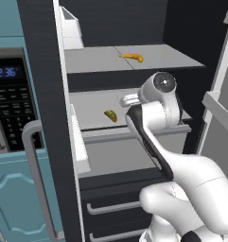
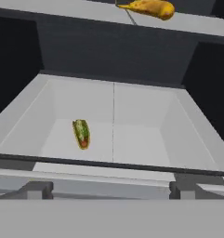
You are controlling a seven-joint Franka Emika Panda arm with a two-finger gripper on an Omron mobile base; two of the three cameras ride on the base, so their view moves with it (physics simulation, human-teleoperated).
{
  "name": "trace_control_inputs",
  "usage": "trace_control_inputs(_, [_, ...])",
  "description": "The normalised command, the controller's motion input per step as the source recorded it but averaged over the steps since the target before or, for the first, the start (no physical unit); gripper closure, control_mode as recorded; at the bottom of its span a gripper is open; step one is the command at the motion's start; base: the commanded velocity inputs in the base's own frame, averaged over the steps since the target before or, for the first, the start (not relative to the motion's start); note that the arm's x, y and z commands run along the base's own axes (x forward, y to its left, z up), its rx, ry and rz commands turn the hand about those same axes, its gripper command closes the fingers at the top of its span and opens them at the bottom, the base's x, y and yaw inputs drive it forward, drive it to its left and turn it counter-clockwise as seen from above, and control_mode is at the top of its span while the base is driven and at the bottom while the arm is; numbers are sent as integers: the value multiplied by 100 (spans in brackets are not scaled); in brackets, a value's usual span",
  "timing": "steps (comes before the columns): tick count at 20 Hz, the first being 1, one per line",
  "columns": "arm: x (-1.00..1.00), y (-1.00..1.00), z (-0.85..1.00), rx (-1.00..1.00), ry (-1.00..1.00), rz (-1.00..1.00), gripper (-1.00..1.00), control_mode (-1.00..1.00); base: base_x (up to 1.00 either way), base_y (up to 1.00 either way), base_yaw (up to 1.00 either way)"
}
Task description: Move the banana and tacos from the second highest shelf to the top shelf to make space. Then, place the pitcher from the counter on the cleared second highest shelf.
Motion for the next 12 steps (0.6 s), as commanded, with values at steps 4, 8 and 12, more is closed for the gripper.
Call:
trace_control_inputs(4, [-3, 31, -32, 3, 19, 0, -100, -100, 0, 0, 0])
trace_control_inputs(8, [16, 21, -21, 0, 26, 0, -100, -100, 0, 0, 0])
trace_control_inputs(12, [39, 12, -40, 0, 26, 2, -100, -100, 0, 0, 0])
